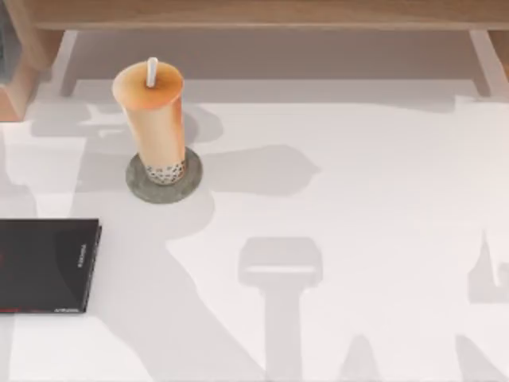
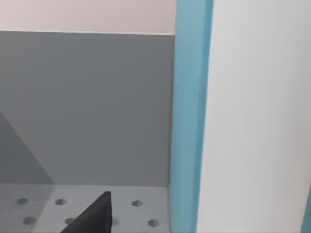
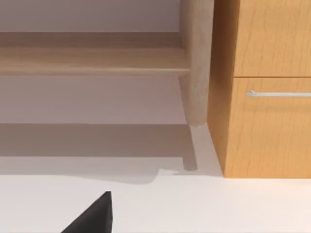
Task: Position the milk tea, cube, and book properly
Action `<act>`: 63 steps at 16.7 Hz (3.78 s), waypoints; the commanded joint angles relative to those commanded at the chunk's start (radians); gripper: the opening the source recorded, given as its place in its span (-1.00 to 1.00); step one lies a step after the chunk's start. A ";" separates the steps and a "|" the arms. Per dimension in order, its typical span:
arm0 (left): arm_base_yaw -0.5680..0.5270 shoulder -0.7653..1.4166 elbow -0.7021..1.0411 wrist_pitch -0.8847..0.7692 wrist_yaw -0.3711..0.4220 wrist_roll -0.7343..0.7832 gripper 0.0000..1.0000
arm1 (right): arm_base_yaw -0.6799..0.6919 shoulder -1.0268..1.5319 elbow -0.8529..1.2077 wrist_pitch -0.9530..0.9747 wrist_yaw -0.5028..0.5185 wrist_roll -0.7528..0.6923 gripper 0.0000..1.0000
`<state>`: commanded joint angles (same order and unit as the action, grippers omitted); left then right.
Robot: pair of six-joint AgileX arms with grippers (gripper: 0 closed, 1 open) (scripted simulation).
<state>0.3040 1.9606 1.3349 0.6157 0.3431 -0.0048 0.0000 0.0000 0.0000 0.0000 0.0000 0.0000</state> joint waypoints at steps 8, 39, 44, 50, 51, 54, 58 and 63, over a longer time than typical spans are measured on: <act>-0.025 0.000 0.056 -0.055 -0.026 -0.001 1.00 | 0.000 0.000 0.000 0.000 0.000 0.000 1.00; -0.020 0.099 0.147 -0.045 -0.021 0.001 -1.00 | 0.000 0.000 0.000 0.000 0.000 0.000 1.00; 0.011 0.054 0.131 0.038 -0.001 0.005 -1.00 | 0.000 0.000 0.000 0.000 0.000 0.000 1.00; 0.035 0.042 0.142 -0.002 -0.006 0.002 -1.00 | 0.000 0.000 0.000 0.000 0.000 0.000 1.00; 0.027 0.045 0.142 -0.023 -0.010 0.002 -1.00 | 0.000 0.000 0.000 0.000 0.000 0.000 1.00; -0.003 0.054 0.129 -0.062 -0.014 0.001 -1.00 | 0.000 0.000 0.000 0.000 0.000 0.000 1.00; -0.014 0.053 0.120 -0.066 -0.015 0.001 -1.00 | 0.000 0.000 0.000 0.000 0.000 0.000 1.00; -0.003 0.033 0.110 -0.060 -0.006 0.032 -1.00 | 0.000 0.000 0.000 0.000 0.000 0.000 1.00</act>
<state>0.3009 1.9935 1.4448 0.5555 0.3375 0.0275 0.0000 0.0000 0.0000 0.0000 0.0000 0.0000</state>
